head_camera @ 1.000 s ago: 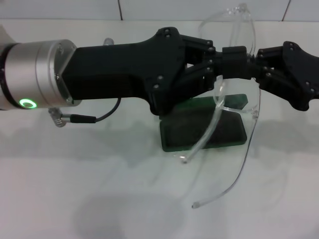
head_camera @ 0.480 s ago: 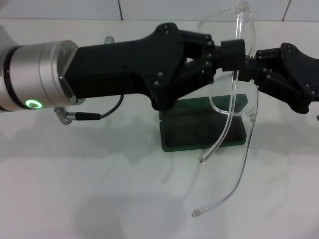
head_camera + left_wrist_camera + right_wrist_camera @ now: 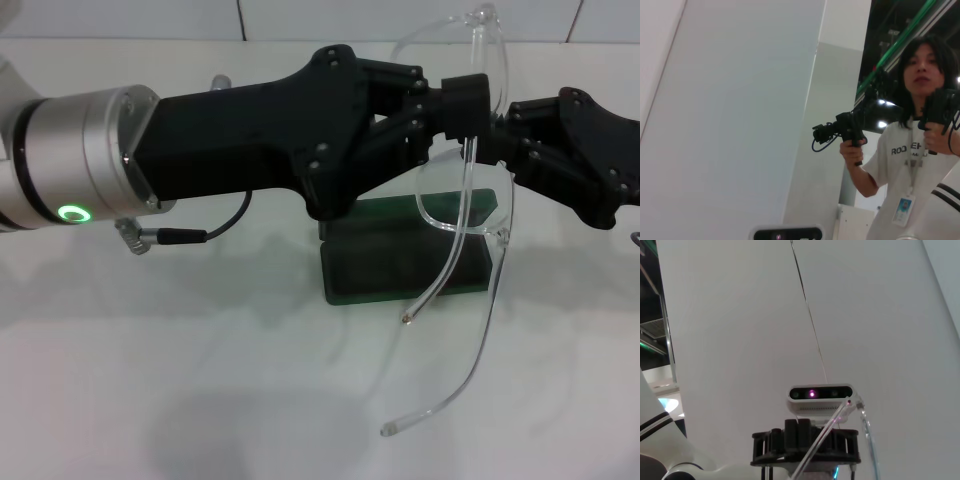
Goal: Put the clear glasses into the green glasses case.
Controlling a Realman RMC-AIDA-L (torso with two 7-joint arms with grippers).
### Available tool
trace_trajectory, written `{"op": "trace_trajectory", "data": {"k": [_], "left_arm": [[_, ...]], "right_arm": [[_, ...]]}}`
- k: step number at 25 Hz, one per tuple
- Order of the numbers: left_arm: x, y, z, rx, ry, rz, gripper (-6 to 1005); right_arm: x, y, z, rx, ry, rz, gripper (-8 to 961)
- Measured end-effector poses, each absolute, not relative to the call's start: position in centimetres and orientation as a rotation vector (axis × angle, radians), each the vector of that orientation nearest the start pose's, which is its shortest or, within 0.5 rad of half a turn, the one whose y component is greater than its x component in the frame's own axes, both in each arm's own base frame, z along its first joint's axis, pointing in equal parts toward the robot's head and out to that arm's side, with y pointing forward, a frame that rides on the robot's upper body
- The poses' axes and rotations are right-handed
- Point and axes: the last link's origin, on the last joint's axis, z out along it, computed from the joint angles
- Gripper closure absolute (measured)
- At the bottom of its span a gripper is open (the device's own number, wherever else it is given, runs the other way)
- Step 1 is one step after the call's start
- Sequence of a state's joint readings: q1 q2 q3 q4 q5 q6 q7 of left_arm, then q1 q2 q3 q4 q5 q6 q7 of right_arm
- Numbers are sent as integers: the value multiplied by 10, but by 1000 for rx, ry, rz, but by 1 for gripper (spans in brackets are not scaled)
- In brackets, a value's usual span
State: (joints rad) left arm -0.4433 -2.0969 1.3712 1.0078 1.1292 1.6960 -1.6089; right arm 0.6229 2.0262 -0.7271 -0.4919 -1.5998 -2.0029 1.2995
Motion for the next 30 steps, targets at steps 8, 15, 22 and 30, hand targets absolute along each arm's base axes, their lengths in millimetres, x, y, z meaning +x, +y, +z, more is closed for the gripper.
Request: {"op": "trace_trajectory", "data": {"k": [8, 15, 22, 30], "left_arm": [[-109, 288, 11, -2881, -269, -1619, 973], [-112, 289, 8, -2882, -300, -1614, 972], [-114, 288, 5, -2877, -284, -1610, 972], [-117, 284, 0, -2839, -199, -1615, 972]], "right_arm": [[190, 309, 32, -2763, 264, 1538, 882], [188, 309, 30, -2781, 252, 1537, 882], [187, 309, 29, -2777, 252, 1548, 882], [187, 308, 29, -2760, 257, 1566, 881]]}}
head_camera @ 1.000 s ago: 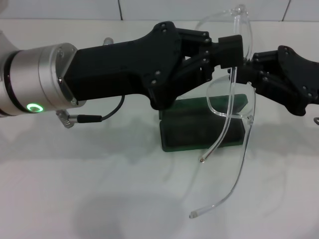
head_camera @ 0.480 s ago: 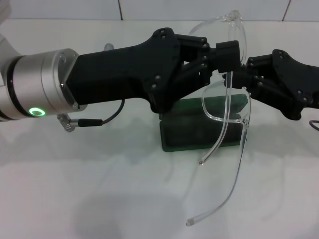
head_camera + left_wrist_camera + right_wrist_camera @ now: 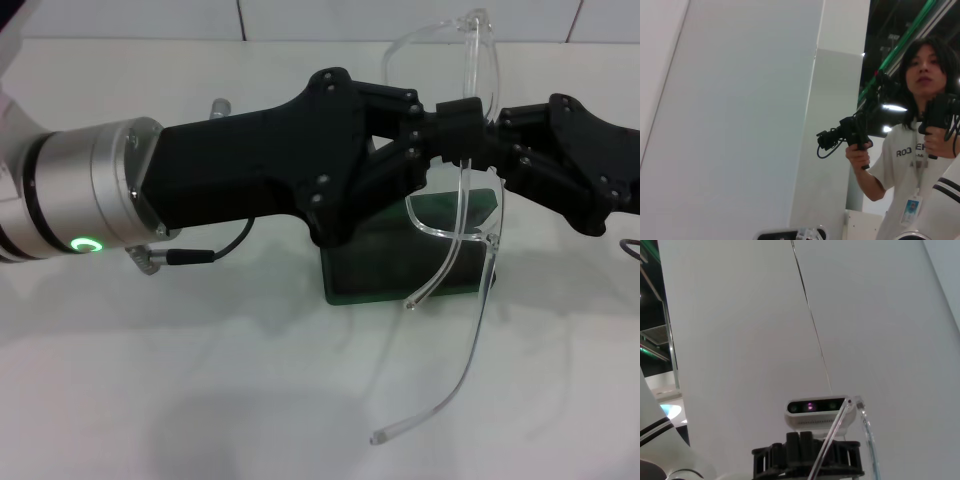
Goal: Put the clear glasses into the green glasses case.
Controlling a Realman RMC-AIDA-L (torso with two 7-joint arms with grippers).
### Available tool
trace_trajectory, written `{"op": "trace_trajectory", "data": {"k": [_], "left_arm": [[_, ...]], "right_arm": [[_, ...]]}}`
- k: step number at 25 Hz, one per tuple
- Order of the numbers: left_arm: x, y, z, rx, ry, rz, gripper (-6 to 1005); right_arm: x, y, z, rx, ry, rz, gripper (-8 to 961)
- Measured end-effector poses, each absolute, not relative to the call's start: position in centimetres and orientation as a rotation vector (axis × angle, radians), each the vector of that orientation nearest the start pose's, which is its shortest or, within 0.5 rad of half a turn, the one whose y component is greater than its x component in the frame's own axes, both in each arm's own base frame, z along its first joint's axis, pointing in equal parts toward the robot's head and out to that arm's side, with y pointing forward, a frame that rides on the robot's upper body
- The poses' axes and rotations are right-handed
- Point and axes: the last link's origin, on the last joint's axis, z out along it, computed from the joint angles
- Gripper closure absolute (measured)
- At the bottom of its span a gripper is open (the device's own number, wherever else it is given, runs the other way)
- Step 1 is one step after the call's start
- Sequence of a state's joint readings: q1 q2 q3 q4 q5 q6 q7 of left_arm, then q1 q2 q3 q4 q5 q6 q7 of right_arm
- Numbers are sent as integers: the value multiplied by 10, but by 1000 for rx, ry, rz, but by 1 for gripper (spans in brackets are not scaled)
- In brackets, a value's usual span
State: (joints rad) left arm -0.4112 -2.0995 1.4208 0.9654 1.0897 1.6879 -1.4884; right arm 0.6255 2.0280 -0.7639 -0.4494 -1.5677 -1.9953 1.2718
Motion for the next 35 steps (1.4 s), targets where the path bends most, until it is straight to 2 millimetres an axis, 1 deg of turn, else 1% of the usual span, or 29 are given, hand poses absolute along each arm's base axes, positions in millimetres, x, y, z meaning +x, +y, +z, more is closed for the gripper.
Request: {"op": "trace_trajectory", "data": {"k": [9, 14, 35], "left_arm": [[-117, 286, -3, -2798, -178, -1602, 972], [-117, 289, -4, -2773, -194, -1589, 972], [-118, 295, -8, -2735, -199, -1548, 973]], "right_arm": [[188, 310, 27, -2749, 264, 1557, 881], [188, 310, 27, -2747, 259, 1554, 881], [188, 312, 26, -2739, 255, 1540, 881]]}}
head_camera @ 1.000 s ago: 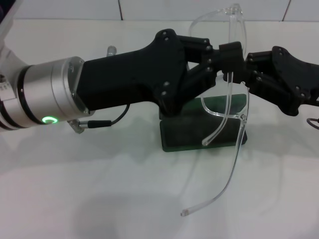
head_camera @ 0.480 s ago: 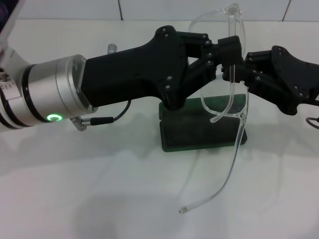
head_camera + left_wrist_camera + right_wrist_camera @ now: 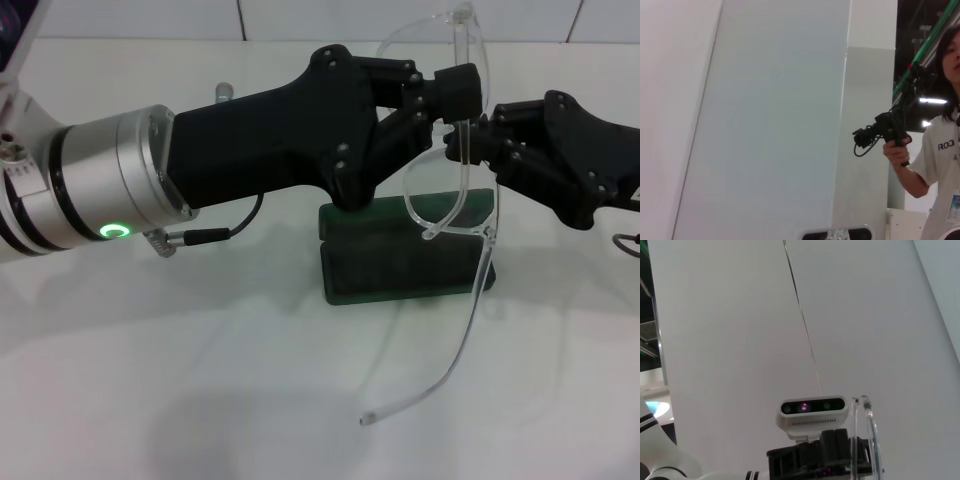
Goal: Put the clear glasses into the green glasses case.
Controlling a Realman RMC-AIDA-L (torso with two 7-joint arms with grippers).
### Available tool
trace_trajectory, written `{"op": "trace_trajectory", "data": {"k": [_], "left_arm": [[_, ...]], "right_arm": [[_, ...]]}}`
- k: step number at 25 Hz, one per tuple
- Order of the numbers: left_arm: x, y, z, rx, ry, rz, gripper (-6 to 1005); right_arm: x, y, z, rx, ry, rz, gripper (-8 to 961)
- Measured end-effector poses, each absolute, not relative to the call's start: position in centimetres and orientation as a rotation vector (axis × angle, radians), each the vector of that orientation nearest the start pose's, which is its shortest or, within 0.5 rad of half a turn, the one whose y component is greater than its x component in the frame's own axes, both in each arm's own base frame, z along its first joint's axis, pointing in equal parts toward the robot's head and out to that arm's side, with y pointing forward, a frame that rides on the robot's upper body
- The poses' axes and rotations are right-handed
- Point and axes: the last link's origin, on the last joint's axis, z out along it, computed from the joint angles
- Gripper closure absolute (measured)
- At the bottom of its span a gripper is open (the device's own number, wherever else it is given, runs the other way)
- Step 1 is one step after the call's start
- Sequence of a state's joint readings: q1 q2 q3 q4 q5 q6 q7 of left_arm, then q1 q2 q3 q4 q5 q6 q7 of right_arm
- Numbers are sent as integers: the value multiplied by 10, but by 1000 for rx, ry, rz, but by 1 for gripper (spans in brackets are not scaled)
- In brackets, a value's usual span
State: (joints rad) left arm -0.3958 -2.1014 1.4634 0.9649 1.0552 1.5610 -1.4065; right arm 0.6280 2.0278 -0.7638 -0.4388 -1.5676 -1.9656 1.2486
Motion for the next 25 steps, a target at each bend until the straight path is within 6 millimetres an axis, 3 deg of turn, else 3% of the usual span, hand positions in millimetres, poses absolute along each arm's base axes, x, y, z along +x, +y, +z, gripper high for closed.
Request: {"op": "trace_trajectory", "data": {"k": [9, 15, 22, 25], "left_arm": [[-119, 292, -6, -2756, -187, -1560, 973], [-120, 282, 10, -2788, -109, -1648, 973], [-138, 282, 35, -2736, -160, -1681, 973], [-145, 281, 36, -2725, -199, -1683, 972]], "right_arm": [[191, 315, 28, -2708, 258, 1525, 882], [196, 316, 36, -2649, 252, 1537, 883], [213, 310, 76, -2440, 198, 1639, 884], [220, 301, 97, -2341, 142, 1721, 884]]}}
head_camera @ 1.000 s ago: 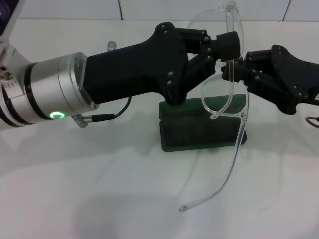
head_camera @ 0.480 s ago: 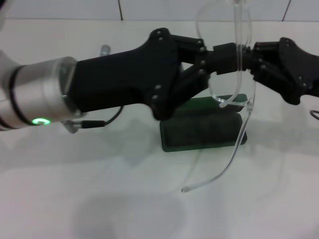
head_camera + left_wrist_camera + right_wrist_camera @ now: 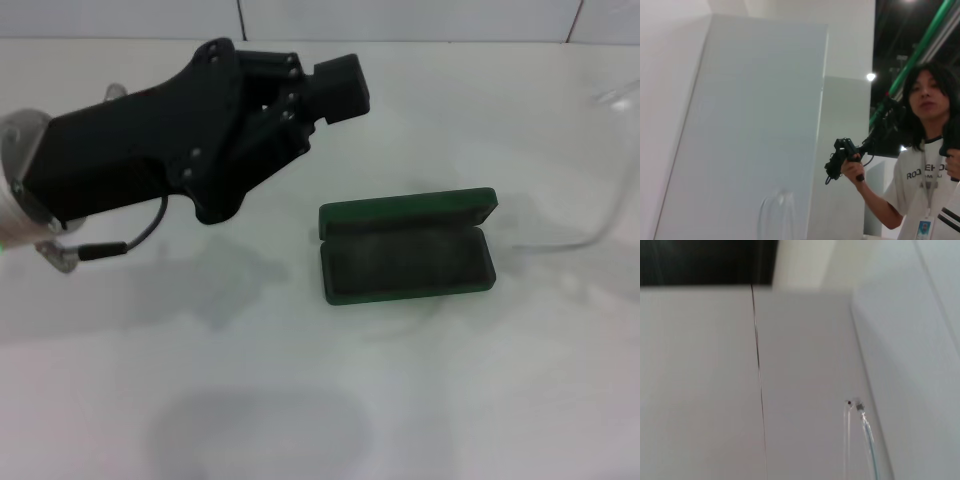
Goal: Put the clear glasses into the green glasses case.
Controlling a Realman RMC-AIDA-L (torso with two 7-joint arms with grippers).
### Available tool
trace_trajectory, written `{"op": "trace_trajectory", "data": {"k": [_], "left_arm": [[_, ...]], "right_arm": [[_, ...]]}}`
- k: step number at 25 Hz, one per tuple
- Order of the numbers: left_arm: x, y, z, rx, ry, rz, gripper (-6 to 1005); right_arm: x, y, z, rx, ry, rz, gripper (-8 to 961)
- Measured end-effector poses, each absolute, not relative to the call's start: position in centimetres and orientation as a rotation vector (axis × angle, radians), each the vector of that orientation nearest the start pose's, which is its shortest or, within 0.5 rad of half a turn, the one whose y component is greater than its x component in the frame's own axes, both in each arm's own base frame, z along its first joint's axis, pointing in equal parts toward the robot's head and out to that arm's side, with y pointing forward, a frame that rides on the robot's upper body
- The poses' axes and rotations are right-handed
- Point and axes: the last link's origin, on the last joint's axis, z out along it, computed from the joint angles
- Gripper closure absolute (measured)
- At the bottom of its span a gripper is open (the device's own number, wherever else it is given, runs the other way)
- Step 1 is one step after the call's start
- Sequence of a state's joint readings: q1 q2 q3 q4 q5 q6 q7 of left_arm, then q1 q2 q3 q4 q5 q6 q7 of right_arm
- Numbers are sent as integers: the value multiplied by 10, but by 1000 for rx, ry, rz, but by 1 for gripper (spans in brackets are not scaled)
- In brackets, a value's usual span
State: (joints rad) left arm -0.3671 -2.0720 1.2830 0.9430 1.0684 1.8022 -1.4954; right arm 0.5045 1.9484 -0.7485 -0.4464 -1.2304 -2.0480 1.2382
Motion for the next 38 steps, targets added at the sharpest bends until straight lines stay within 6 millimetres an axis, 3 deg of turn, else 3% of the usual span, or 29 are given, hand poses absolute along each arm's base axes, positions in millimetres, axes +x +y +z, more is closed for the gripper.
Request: {"op": "trace_trajectory", "data": {"k": [5, 10, 15, 20, 27, 38], "left_arm": [[-151, 277, 21, -2764, -265, -1651, 972], [-145, 278, 3, -2860, -309, -1639, 972], [-130, 273, -15, -2984, -239, -1627, 972], [-114, 264, -25, -3044, -180, -1695, 972], [-110, 267, -21, -2952, -140, -1783, 972], [-109, 277, -17, -2821, -141, -1846, 973]], "right_arm": [[225, 287, 121, -2147, 41, 1869, 884], [219, 286, 124, -1985, -9, 1976, 884], [205, 298, 111, -1964, 7, 2005, 884], [189, 311, 86, -2012, 41, 2016, 884], [178, 321, 62, -2125, 108, 1955, 883], [171, 326, 45, -2224, 160, 1904, 883]]}}
